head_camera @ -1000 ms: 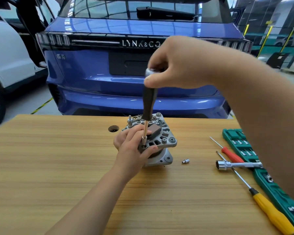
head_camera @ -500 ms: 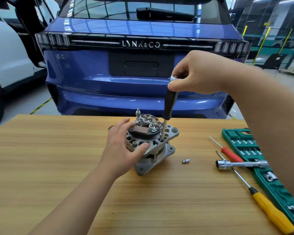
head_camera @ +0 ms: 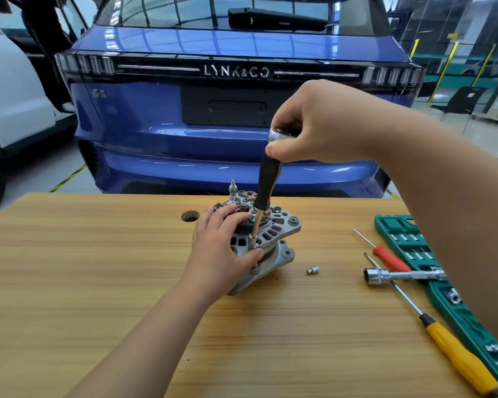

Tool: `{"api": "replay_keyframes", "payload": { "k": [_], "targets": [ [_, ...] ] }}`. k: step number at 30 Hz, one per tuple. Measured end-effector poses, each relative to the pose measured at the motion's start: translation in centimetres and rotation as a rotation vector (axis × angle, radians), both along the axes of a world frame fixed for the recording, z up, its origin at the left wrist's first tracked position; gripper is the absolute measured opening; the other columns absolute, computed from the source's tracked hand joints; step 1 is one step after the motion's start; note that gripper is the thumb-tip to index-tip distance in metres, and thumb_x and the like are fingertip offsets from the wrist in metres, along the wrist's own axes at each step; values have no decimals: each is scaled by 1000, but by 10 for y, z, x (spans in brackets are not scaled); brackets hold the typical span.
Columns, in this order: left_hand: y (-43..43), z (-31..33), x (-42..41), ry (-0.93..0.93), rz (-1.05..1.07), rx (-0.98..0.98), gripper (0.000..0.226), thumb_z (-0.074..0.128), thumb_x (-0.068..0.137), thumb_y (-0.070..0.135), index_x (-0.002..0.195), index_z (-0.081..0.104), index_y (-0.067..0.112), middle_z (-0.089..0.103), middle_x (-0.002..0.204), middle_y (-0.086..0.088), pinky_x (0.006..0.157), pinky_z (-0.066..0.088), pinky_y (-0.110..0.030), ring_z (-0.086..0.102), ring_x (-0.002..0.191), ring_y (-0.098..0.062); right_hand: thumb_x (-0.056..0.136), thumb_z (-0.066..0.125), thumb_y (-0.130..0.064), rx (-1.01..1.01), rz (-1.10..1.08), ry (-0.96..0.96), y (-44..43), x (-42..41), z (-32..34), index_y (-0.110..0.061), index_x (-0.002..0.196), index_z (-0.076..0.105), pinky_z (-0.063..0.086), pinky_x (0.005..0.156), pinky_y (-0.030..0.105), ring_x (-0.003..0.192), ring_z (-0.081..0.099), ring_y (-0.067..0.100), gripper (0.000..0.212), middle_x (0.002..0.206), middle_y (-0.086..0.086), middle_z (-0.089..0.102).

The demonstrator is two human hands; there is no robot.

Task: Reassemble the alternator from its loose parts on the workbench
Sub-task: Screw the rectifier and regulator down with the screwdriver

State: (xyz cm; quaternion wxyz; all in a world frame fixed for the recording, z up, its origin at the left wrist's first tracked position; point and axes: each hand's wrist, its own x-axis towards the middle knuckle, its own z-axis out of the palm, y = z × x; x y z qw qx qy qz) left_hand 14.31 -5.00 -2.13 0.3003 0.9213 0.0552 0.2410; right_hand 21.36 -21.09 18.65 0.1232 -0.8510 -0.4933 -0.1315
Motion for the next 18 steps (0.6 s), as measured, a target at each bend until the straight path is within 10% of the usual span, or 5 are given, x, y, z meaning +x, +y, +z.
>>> {"api": "replay_keyframes", "payload": {
  "k": [10, 18],
  "targets": [
    [18, 4, -4, -55, -89, -23, 62, 75, 76, 45, 131, 50, 39, 31, 138, 30, 116, 13, -34, 10, 144, -3, 78, 63, -40, -43, 37, 104, 0, -5, 6, -14, 60, 56, 24, 41, 21, 42, 27, 11, 32, 47, -2, 36],
    [0, -7, -5, -327, 4, 10, 26, 80, 77, 19, 101, 74, 11, 64, 117, -1, 109, 34, -44, 46, 125, -27, 80, 63, -36, -43, 49, 39, 11, -8, 0, -12, 56, 45, 23, 39, 22, 42, 26, 13, 38, 47, 0, 33]
  ]
}}
